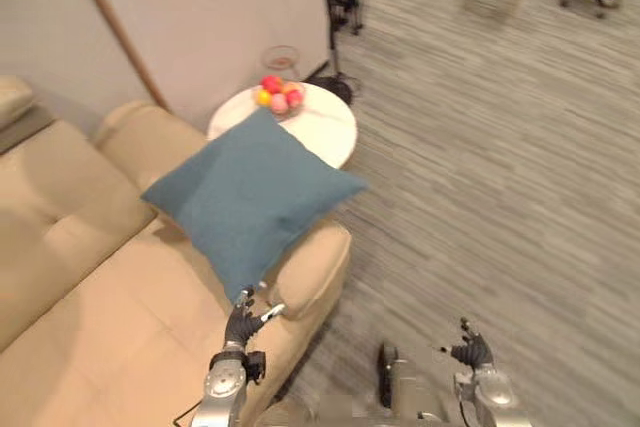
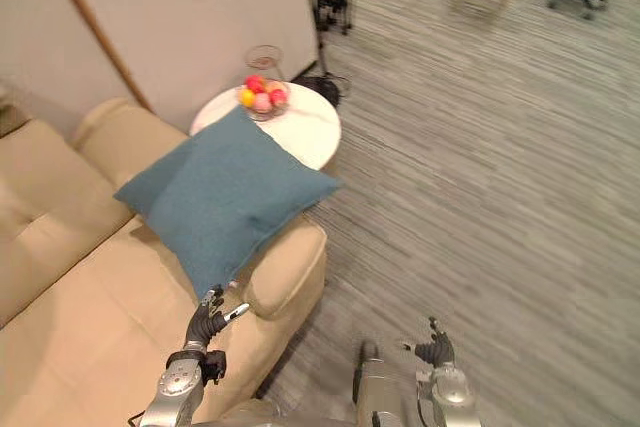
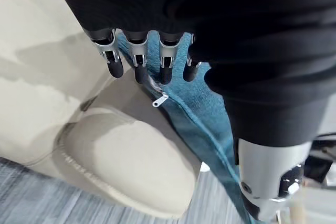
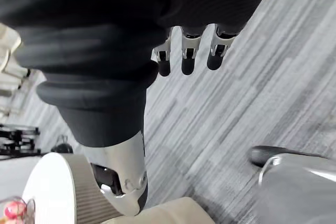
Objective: Pick up cushions and gather them together orderly.
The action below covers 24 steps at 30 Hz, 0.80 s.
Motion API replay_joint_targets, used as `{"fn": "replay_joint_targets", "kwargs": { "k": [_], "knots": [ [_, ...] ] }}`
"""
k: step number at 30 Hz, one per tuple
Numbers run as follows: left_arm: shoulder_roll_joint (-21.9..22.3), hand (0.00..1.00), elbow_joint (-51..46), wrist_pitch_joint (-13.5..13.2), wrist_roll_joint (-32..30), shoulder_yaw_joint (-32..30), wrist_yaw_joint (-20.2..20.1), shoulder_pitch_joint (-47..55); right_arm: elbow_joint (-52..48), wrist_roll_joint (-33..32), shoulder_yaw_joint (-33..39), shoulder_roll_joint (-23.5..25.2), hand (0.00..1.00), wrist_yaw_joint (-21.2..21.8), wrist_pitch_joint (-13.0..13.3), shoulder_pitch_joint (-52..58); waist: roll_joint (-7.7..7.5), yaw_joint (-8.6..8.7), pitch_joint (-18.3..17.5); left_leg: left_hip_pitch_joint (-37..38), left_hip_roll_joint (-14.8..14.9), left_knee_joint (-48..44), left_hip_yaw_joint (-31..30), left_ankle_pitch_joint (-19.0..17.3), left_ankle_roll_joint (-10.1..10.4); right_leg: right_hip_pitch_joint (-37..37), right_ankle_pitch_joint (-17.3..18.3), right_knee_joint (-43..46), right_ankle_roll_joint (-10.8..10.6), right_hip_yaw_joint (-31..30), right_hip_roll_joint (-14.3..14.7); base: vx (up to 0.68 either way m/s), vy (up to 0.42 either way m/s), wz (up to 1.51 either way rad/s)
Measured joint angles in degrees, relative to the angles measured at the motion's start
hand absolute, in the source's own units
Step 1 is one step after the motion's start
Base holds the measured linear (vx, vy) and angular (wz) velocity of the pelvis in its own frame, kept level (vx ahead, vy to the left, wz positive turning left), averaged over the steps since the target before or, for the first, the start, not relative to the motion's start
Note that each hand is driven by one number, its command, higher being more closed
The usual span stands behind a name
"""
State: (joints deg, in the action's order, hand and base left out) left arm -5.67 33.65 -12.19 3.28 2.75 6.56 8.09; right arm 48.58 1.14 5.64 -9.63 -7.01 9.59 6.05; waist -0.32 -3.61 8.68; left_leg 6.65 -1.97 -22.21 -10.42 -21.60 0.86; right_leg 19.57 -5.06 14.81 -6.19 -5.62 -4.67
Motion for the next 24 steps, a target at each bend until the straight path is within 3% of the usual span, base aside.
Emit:
{"fn": "replay_joint_targets", "kwargs": {
  "k": [1,2,3,4,5,6,7,8,10,12,18,20,21,22,23,24],
  "knots": [
    [1.18,0.00,0.87,0.22,0.04,0.03,0.10,-0.22,0.33,-0.01,0.07,-0.66,0.00,0.01,-0.27,-0.23,1.58,-0.43,-0.24,-0.15,1.51,-1.28,-0.97,-0.90,0.22,0.21,0.63,2.47,0.53,2.11,1.19,0.57,-0.386,1.32],
    [1.98,0.00,0.58,-0.03,0.03,0.05,0.00,0.82,-0.30,-0.04,0.09,-0.93,0.00,0.03,-0.59,-0.42,2.47,-0.38,-1.02,-2.37,3.73,-4.45,-1.58,0.07,1.96,0.00,3.71,4.22,1.83,4.99,1.01,0.41,-0.268,1.17],
    [2.89,0.00,0.66,-0.05,0.05,0.12,-0.03,0.73,-1.54,-0.17,0.13,-0.84,0.00,-0.03,-0.55,-0.98,3.35,-0.15,-1.35,-5.28,5.17,-9.35,-0.21,2.29,4.95,-1.54,5.63,4.37,2.87,8.70,0.51,0.40,-0.276,1.34],
    [3.34,0.00,0.62,-0.04,0.12,-0.02,-0.03,0.38,-2.17,-0.43,0.13,-0.83,0.00,-0.10,-0.55,-0.93,3.30,-0.30,-1.28,-6.81,5.93,-12.15,1.11,3.67,5.89,-2.45,6.15,4.04,3.34,10.20,0.28,0.35,-0.267,1.41],
    [3.83,0.00,0.54,-0.06,0.25,0.05,-0.03,-0.30,-2.96,-0.81,0.09,-0.49,0.00,-0.16,-0.38,-0.98,2.31,-0.59,-0.68,-10.52,8.81,-18.85,5.61,5.77,6.31,-5.87,6.88,2.31,4.32,13.25,-0.10,0.29,-0.223,1.36],
    [3.75,0.00,0.53,-0.07,0.59,0.30,-0.08,-0.28,-3.17,-1.20,0.13,0.38,0.00,-0.24,0.09,-1.38,2.20,-0.66,-0.56,-12.42,11.83,-20.70,11.65,4.76,4.89,-9.78,7.10,0.31,4.67,16.61,-0.65,0.25,-0.197,1.40],
    [3.63,0.00,0.42,-0.08,0.70,0.68,-0.07,-0.36,-3.31,-1.38,0.18,0.64,0.00,-0.36,0.44,-1.38,1.21,-0.48,-0.32,-13.39,12.62,-19.87,14.43,4.59,4.19,-11.19,7.10,-0.65,4.67,18.20,-1.18,0.22,-0.148,1.54],
    [3.36,0.00,-0.35,-0.12,0.77,2.31,-0.18,-0.57,-3.44,-2.47,0.61,0.47,0.00,-0.43,1.25,-1.36,1.01,-0.32,-0.35,-15.44,13.89,-13.49,20.88,6.12,2.87,-13.50,7.15,-2.19,4.57,22.06,-2.07,0.14,-0.080,1.37],
    [2.84,0.00,-0.72,-0.22,0.79,4.17,-0.29,-1.20,-2.97,-3.41,1.51,-0.30,0.00,-0.48,1.24,-1.35,2.02,-0.26,-0.94,-17.16,14.95,-7.95,27.57,8.09,2.03,-13.93,7.79,-2.64,3.58,25.07,-2.40,0.09,-0.005,1.18],
    [1.11,0.00,-0.79,-0.18,0.88,4.44,-0.19,-1.77,-1.95,-3.96,1.75,0.93,0.00,-0.42,1.21,-1.40,1.01,-0.50,-0.81,-16.82,13.24,-2.11,31.51,9.06,0.53,-14.14,7.97,-4.29,2.81,28.62,-3.75,0.05,0.057,1.06],
    [-2.14,0.00,-0.48,0.26,0.91,4.32,-0.25,1.68,1.35,-4.18,3.83,1.95,0.00,-0.48,1.02,-1.09,0.43,-0.23,-0.72,-13.99,8.63,2.42,30.40,9.93,-0.57,-14.22,11.18,0.88,1.10,29.28,-7.72,0.01,0.050,0.32],
    [-2.69,0.00,-0.46,0.39,0.88,4.32,-0.43,2.22,1.81,-5.01,4.74,1.90,0.00,-0.47,0.86,-0.39,-1.12,0.13,-0.76,-12.98,5.91,3.56,28.99,8.84,-1.28,-13.45,15.41,7.29,-0.15,29.47,-11.58,-0.05,-0.002,0.46],
    [-2.62,0.00,-0.54,0.45,0.80,4.61,-0.72,2.30,1.80,-5.08,5.30,1.78,0.00,-0.50,0.57,0.17,-2.27,1.19,-0.92,-12.89,4.65,3.46,27.17,7.71,-1.56,-12.87,17.09,11.41,-0.71,28.96,-13.71,-0.02,-0.041,0.62],
    [-2.60,0.00,-0.47,0.47,0.74,4.62,-0.81,2.24,1.78,-5.09,5.32,1.67,0.00,-0.50,0.46,0.08,-2.19,1.44,-0.94,-12.91,4.26,3.26,26.15,7.45,-1.81,-12.38,16.94,13.45,-0.53,26.94,-14.00,0.04,-0.027,0.70],
    [-2.78,0.00,-0.44,0.52,0.66,4.62,-1.15,2.05,1.75,-5.09,5.27,1.68,0.00,-0.49,0.32,0.01,-2.72,2.46,-0.69,-12.72,4.09,3.15,24.93,7.36,-1.99,-10.04,15.61,18.51,1.43,21.80,-13.69,0.06,0.013,0.66],
    [-3.26,0.00,-0.40,0.53,0.64,4.59,-1.23,2.01,1.71,-5.09,5.22,1.89,0.00,-0.46,0.23,0.02,-2.00,2.83,-0.68,-11.92,5.03,2.91,23.55,7.33,-2.00,-7.27,15.25,22.50,2.79,16.38,-11.44,0.09,0.023,0.52]
  ]
}}
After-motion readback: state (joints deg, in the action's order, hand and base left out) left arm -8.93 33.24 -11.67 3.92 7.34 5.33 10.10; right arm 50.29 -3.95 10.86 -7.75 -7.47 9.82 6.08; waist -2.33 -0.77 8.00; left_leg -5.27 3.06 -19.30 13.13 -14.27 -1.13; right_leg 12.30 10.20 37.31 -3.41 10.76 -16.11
